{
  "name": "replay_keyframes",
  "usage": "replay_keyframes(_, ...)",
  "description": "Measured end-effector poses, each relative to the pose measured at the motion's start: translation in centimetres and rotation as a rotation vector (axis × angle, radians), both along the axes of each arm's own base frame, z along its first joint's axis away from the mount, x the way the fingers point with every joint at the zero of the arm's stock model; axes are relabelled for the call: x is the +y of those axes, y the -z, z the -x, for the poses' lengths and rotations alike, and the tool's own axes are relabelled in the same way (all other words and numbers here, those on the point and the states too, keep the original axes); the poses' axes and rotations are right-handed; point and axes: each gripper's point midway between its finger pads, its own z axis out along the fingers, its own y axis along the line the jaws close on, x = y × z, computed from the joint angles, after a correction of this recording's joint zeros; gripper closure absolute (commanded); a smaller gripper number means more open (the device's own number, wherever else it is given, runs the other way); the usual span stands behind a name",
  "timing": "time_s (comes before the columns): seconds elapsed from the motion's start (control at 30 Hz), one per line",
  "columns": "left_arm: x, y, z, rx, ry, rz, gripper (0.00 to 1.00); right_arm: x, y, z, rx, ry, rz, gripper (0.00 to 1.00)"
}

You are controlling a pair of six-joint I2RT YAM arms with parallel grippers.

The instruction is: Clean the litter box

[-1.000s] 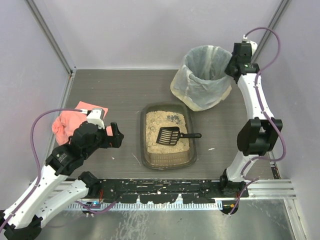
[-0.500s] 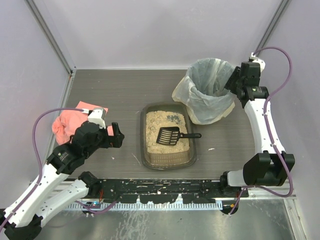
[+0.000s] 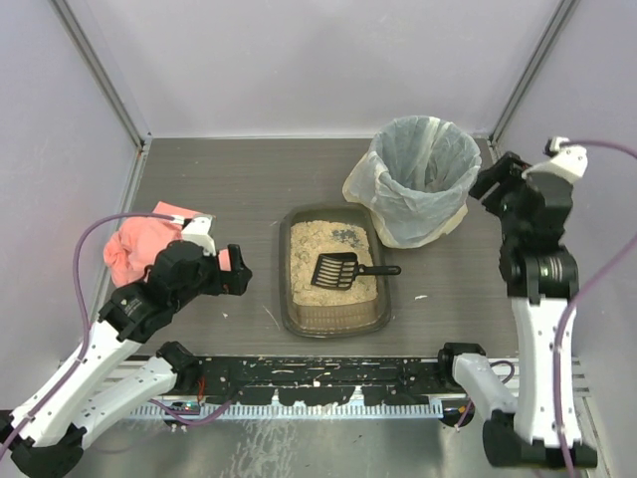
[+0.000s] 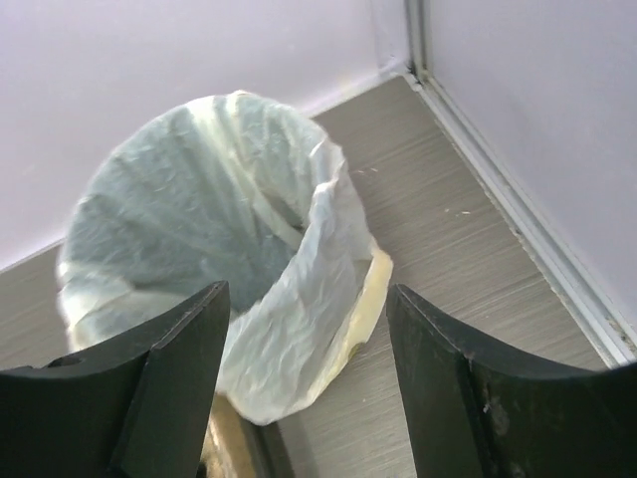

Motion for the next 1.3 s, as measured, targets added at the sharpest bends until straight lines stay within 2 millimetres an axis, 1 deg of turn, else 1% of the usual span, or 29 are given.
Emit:
replay_keyframes(0.07, -0.3, 0.2, -0.1, 0.012, 0.009, -0.001, 0.02, 1.1, -0.2, 2.2, -0.033, -0.053, -0.013, 0.30)
replay_keyframes(0.1, -0.5, 0.3, -0.2, 0.017, 0.014, 0.000, 0.02, 1.8, 0.0, 3.3, -0.040, -0.087, -0.023, 0.30)
replay_keyframes(0.17, -1.0, 0.6, -0.4, 0.027, 0.022, 0.001, 0.02, 3.3, 1.2, 4.7, -0.032, -0.165, -0.053, 0.30)
replay_keyframes(0.2, -1.1, 0.6, -0.6, 0.031, 0.025, 0.001, 0.02, 4.2, 2.2, 5.1, -0.016, -0.209, -0.075, 0.30)
replay_keyframes(0.27, -1.7, 0.8, -1.0, 0.039, 0.032, 0.007, 0.02, 6.0, 5.0, 5.8, 0.042, -0.289, -0.133, 0.30)
replay_keyframes(0.33, -2.4, 1.1, -1.5, 0.049, 0.040, 0.012, 0.02, 8.1, 8.8, 6.6, 0.122, -0.375, -0.224, 0.30)
replay_keyframes(0.43, -3.1, 1.7, -2.1, 0.066, 0.047, 0.008, 0.02, 10.0, 13.3, 8.0, 0.209, -0.432, -0.339, 0.30)
replay_keyframes(0.53, -3.7, 1.9, -2.7, 0.069, 0.050, 0.018, 0.01, 11.1, 17.1, 9.4, 0.261, -0.445, -0.435, 0.30)
replay_keyframes(0.6, -4.2, 2.0, -3.0, 0.070, 0.051, 0.029, 0.01, 11.7, 19.2, 10.0, 0.267, -0.443, -0.492, 0.30)
replay_keyframes(0.67, -4.6, 2.3, -3.3, 0.071, 0.054, 0.038, 0.00, 12.1, 20.5, 10.4, 0.248, -0.441, -0.537, 0.31)
replay_keyframes(0.8, -5.5, 3.3, -4.0, 0.088, 0.065, 0.042, 0.02, 12.7, 23.4, 9.9, 0.199, -0.432, -0.639, 0.37)
replay_keyframes(0.87, -5.8, 4.0, -4.3, 0.101, 0.066, 0.036, 0.02, 13.0, 24.7, 9.6, 0.185, -0.422, -0.689, 0.37)
replay_keyframes(0.93, -6.1, 4.5, -4.6, 0.113, 0.065, 0.030, 0.02, 13.2, 25.5, 9.2, 0.169, -0.419, -0.722, 0.38)
replay_keyframes(1.0, -6.3, 4.9, -4.8, 0.118, 0.067, 0.031, 0.02, 13.3, 25.5, 8.7, 0.146, -0.424, -0.742, 0.38)
replay_keyframes(1.13, -6.7, 5.2, -4.9, 0.123, 0.068, 0.048, 0.03, 14.0, 24.2, 7.5, 0.077, -0.468, -0.762, 0.38)
replay_keyframes(1.3, -6.8, 5.3, -4.9, 0.122, 0.066, 0.058, 0.03, 15.5, 23.2, 7.0, 0.041, -0.530, -0.765, 0.37)
